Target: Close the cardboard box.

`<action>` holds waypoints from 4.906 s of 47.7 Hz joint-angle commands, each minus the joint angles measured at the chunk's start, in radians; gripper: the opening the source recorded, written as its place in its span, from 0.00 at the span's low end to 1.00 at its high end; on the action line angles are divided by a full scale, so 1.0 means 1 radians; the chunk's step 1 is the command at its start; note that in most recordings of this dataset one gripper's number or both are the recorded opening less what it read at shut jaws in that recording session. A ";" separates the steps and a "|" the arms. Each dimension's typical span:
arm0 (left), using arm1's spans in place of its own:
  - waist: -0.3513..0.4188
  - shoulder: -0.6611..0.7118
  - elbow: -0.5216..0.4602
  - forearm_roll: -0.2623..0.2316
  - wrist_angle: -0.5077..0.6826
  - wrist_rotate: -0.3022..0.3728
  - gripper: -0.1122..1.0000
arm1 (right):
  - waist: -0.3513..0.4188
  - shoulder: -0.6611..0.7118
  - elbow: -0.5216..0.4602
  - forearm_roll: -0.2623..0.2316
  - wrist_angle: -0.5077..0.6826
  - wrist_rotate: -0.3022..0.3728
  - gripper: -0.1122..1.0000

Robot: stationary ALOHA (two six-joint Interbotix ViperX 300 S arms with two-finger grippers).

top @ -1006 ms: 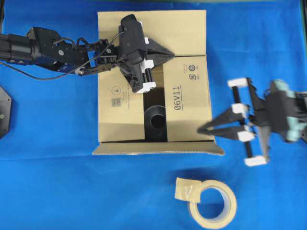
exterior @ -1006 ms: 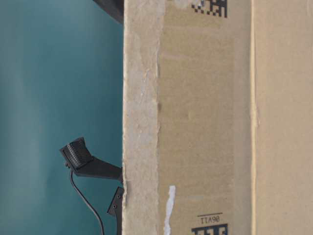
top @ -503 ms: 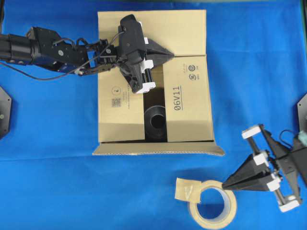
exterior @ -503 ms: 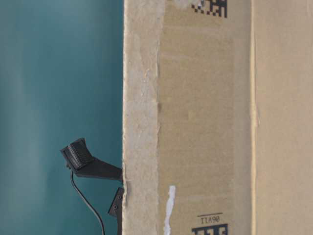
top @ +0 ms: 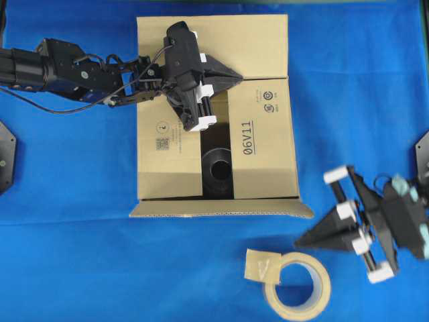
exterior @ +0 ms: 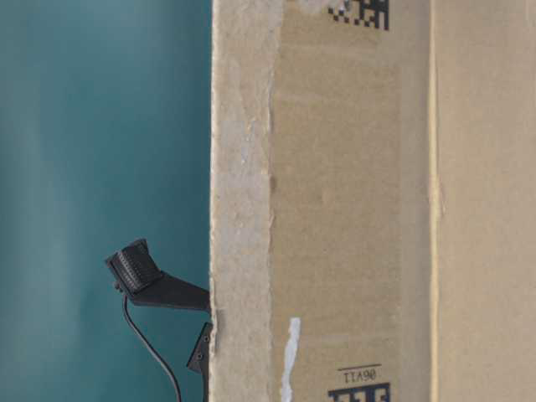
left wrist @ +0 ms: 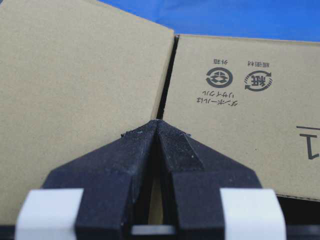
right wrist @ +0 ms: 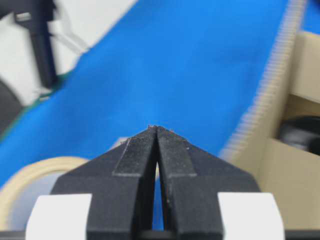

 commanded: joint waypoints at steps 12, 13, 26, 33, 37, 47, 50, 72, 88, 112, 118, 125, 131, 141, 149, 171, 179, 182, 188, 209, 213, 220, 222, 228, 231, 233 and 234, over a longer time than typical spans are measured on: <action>-0.002 -0.015 -0.005 0.000 -0.005 -0.005 0.10 | -0.221 -0.054 0.020 0.003 0.005 0.003 0.10; -0.003 -0.017 -0.005 0.000 -0.005 -0.005 0.10 | -0.233 -0.049 0.021 0.002 0.006 0.003 0.10; -0.003 -0.017 -0.005 0.000 -0.005 -0.005 0.10 | -0.318 0.081 0.029 0.031 0.011 0.006 0.10; -0.003 -0.015 -0.006 0.000 -0.005 -0.005 0.10 | -0.318 0.144 0.025 0.054 0.011 0.006 0.10; -0.003 -0.015 -0.008 0.000 -0.006 -0.005 0.10 | -0.318 0.164 0.023 0.075 0.011 0.006 0.10; -0.003 -0.025 -0.009 0.000 -0.002 -0.005 0.10 | -0.318 0.161 0.021 0.081 0.011 0.006 0.10; -0.006 -0.040 -0.011 0.000 0.003 -0.005 0.10 | -0.318 0.161 0.021 0.081 0.011 0.006 0.10; 0.006 -0.291 -0.101 0.000 0.275 0.015 0.10 | -0.318 0.161 0.018 0.081 0.006 0.006 0.10; 0.207 -0.287 -0.255 0.005 0.591 0.023 0.10 | -0.318 0.161 0.015 0.081 0.000 0.006 0.10; 0.287 -0.058 -0.443 0.005 0.954 0.017 0.10 | -0.318 0.161 0.018 0.081 -0.002 0.005 0.10; 0.273 -0.055 -0.454 0.005 0.991 0.018 0.10 | -0.318 0.161 0.015 0.081 0.000 0.003 0.10; 0.259 -0.060 -0.462 0.005 1.008 0.020 0.10 | -0.318 0.161 0.018 0.080 -0.002 0.003 0.10; 0.249 -0.069 -0.480 0.005 1.040 0.020 0.10 | -0.318 0.161 0.015 0.080 -0.002 0.003 0.10; 0.218 -0.095 -0.503 0.005 1.098 0.018 0.10 | -0.318 0.161 0.015 0.080 -0.002 0.003 0.10; 0.173 -0.130 -0.499 0.005 1.135 0.011 0.10 | -0.318 0.161 0.015 0.080 -0.005 0.002 0.10; -0.002 -0.213 -0.367 0.000 1.123 -0.058 0.10 | -0.321 0.161 0.014 0.080 -0.005 -0.002 0.10; -0.057 -0.252 -0.278 0.000 1.020 -0.124 0.10 | -0.319 0.161 0.015 0.080 -0.011 -0.003 0.10; -0.072 -0.262 -0.236 0.000 0.969 -0.141 0.10 | -0.321 0.161 0.015 0.080 -0.011 -0.003 0.10; -0.081 -0.268 -0.137 -0.002 0.853 -0.169 0.10 | -0.321 0.161 0.014 0.080 -0.011 -0.005 0.10; -0.086 -0.268 0.072 0.000 0.584 -0.298 0.10 | -0.344 0.161 0.011 0.080 -0.028 -0.005 0.10; -0.086 -0.273 0.081 -0.002 0.577 -0.298 0.10 | -0.357 0.161 0.009 0.080 -0.038 -0.005 0.10; -0.087 -0.275 0.083 -0.002 0.575 -0.299 0.10 | -0.388 0.161 0.008 0.080 -0.058 -0.005 0.10; -0.087 -0.275 0.083 -0.002 0.575 -0.298 0.10 | -0.402 0.161 0.008 0.080 -0.060 -0.005 0.10; -0.087 -0.275 0.083 -0.002 0.574 -0.298 0.10 | -0.426 0.161 0.008 0.080 -0.058 -0.005 0.10; -0.087 -0.275 0.083 -0.002 0.574 -0.298 0.10 | -0.437 0.161 0.008 0.080 -0.055 -0.005 0.10; -0.087 -0.275 0.083 -0.002 0.572 -0.298 0.10 | -0.439 0.161 0.008 0.080 -0.055 -0.005 0.10; -0.087 -0.275 0.083 -0.002 0.572 -0.298 0.10 | -0.440 0.161 0.009 0.080 -0.055 -0.005 0.10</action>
